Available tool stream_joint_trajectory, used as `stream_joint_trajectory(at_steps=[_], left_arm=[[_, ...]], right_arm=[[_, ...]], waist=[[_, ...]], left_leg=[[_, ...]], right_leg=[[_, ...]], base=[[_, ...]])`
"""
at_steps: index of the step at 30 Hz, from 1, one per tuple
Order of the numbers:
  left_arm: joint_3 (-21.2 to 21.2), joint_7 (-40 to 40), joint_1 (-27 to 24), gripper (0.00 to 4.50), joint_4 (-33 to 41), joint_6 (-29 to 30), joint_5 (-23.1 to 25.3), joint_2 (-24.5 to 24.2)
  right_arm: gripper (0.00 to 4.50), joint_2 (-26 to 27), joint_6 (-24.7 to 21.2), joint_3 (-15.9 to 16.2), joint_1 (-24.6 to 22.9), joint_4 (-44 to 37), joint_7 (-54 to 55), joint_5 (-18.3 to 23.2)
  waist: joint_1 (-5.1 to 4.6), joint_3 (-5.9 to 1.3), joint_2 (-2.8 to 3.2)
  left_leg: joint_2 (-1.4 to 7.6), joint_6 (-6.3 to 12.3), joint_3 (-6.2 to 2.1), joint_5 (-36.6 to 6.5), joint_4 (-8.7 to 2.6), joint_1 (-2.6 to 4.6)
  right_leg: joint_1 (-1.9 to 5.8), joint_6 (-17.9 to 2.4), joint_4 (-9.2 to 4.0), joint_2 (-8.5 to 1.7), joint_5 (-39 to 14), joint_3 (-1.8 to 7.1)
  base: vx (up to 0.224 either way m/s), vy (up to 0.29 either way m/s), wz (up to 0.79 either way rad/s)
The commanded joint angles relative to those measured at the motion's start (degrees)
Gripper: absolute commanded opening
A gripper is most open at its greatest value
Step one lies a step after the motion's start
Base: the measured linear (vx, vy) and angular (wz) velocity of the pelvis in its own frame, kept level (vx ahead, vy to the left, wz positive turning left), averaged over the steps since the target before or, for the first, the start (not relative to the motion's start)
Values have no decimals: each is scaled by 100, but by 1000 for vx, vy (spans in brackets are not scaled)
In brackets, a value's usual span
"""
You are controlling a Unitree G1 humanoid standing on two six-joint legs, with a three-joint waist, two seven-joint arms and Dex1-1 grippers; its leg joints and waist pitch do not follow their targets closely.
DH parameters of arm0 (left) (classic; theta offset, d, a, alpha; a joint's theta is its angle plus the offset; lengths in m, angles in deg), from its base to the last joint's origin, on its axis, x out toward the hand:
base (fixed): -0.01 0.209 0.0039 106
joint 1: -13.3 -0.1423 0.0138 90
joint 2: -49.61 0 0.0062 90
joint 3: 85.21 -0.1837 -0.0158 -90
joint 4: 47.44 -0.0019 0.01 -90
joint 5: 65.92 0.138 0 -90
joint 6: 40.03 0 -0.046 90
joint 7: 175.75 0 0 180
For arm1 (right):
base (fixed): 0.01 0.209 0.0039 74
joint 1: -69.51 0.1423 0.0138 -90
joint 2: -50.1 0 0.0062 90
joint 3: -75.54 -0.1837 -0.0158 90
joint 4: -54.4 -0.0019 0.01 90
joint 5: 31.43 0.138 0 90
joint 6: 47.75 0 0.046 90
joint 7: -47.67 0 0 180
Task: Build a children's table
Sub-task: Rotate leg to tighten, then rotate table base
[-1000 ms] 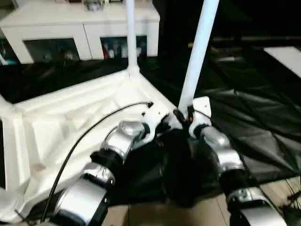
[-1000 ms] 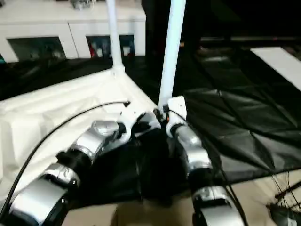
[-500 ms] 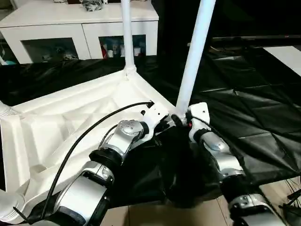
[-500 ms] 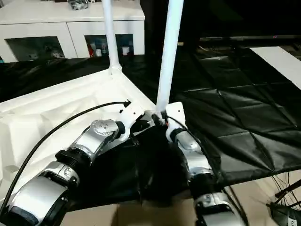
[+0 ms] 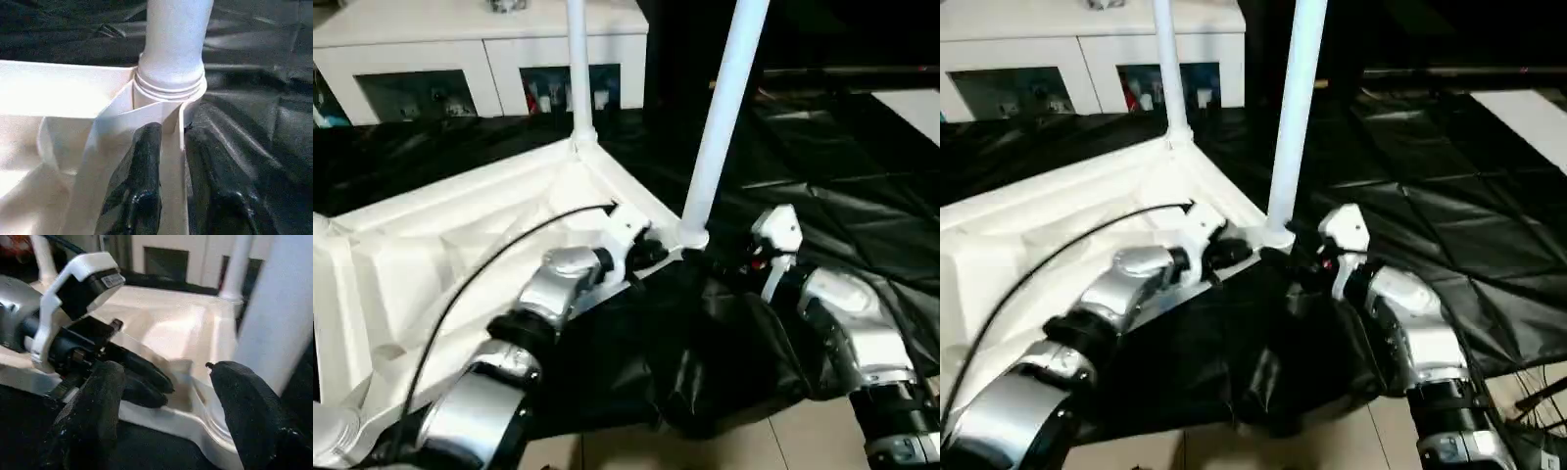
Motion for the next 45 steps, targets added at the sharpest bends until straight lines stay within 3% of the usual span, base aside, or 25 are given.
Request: stream_joint_trajectory(at_steps=[1, 4, 6, 8, 10, 12, 18, 22, 24, 27, 30, 33, 37, 40, 45], left_arm=[[93, 311, -178, 131, 549, 303, -197, -166], [61, 822, -506, 156, 1286, 760, -406, -486], [-109, 1281, -879, 174, 1982, 1171, -450, -918], [-192, 1509, -1160, 180, 2488, 1436, -498, -1230], [-230, 1665, -1509, 199, 3166, 1777, -594, -1590], [-270, 1669, -1743, 216, 3711, 2109, -645, -1775], [-607, 1578, -2315, 261, 4792, 2787, -455, -2077], [-671, 1564, -2508, 290, 5102, 3023, -508, -2171], [-828, 1470, -2695, 303, 5256, 3186, -268, -2408], [-990, 1188, -2818, 321, 5221, 3298, 113, -2621], [-998, 1072, -2843, 353, 5218, 3349, 178, -2636], [-999, 809, -2840, 377, 5224, 3468, 296, -2656], [-1016, 793, -2838, 416, 5283, 3474, 342, -2761], [-1006, 773, -2830, 431, 5290, 3470, 350, -2768], [-1018, 652, -2812, 447, 5263, 3456, 346, -2753]], right_arm=[[311, 29, -151, -50, 87, -162, -127, 192], [311, 46, -207, -10, 163, -196, -168, 286], [311, 88, -306, -50, 259, -172, -141, 357], [311, 122, -384, -80, 335, -128, -106, 373], [311, 156, -367, -45, 464, 0, -52, 271], [311, 224, -375, -2, 599, 152, 21, 198], [311, 651, -256, 289, 1086, 763, 401, -155], [311, 806, -105, 319, 1287, 1101, 702, -344], [311, 962, 169, 219, 1635, 1750, 1471, -668], [311, 1103, 296, -51, 1897, 2243, 1959, -634], [311, 1135, 358, -99, 1933, 2326, 2022, -620], [311, 1155, 570, -192, 2037, 2594, 2356, -696], [311, 1022, 805, -481, 2287, 3206, 2940, -744], [311, 935, 817, -648, 2372, 3420, 3156, -680], [311, 694, 948, -796, 2492, 3773, 3525, -695]], waist=[[37, -395, -113], [48, -368, -99], [16, -328, -123], [19, -345, -104], [-7, -329, -96], [18, -338, -71], [13, -318, -77], [-4, -327, -73], [-29, -311, -76], [-41, -290, -81], [-29, -301, -72], [-30, -309, -63], [-24, -299, -38], [10, -299, -30], [68, -323, -37]], left_leg=[[178, 981, -50, -662, -296, 92], [203, 833, -57, -848, -335, 97], [204, 612, -44, -1128, -371, 119], [221, 526, -66, -1087, -385, 132], [225, 437, -62, -1090, -402, 132], [216, 325, -35, -1117, -380, 194], [177, 168, -29, -1067, -386, 151], [169, 118, -28, -1089, -377, 159], [158, 35, -41, -1169, -392, 145], [152, -62, -46, -1509, -400, 163], [157, -127, -40, -1547, -391, 197], [148, -151, -54, -1492, -399, 162], [134, -183, -51, -1688, -382, 180], [132, -238, -42, -1855, -373, 228], [119, -252, -41, -1691, -361, 202]], right_leg=[[347, -1750, -227, -227, -36, 118], [336, -1710, -241, -241, -497, 124], [288, -1527, -291, -211, -1001, 136], [309, -1488, -261, -230, -1018, 141], [282, -1450, -250, -211, -1018, 144], [245, -1457, -244, -196, -947, 157], [261, -1412, -225, -183, -899, 169], [263, -1360, -228, -181, -918, 177], [248, -1356, -229, -173, -1092, 167], [231, -1180, -272, -173, -1541, 183], [206, -1173, -260, -147, -1432, 184], [234, -1177, -229, -145, -1271, 173], [208, -1178, -254, -139, -1471, 174], [169, -1117, -271, -127, -1613, 176], [200, -1093, -229, -113, -1312, 162]], base=[[0, 0, 0], [0, 0, 0], [0, 0, 0], [0, 0, 0], [0, 0, 0], [0, 0, 0], [0, 0, 0], [0, 0, 0], [0, 0, 0], [0, 0, 0], [0, 0, 0], [0, 0, 0], [0, 0, 0], [0, 0, 0], [0, 0, 0]])
